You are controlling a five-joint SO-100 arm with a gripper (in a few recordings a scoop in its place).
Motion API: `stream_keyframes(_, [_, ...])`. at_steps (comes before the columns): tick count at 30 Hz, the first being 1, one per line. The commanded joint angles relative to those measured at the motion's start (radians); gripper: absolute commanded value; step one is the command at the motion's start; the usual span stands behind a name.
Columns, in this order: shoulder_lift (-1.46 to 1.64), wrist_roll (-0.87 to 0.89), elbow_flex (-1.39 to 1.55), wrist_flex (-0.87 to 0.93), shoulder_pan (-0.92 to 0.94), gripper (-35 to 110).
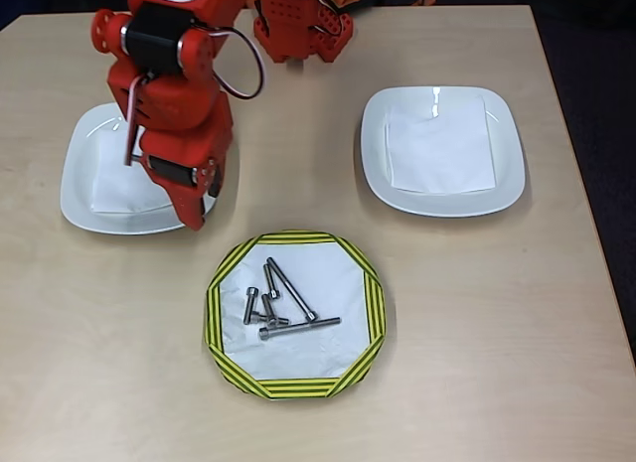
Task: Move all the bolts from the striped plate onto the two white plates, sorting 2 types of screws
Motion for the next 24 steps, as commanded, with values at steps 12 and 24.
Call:
stream_keyframes(12, [-0.018,0.813,0.087,-0.403,-0.221,17])
stream_keyframes(24, [-0.071,0.911,0.086,-0.561,-0.216,15])
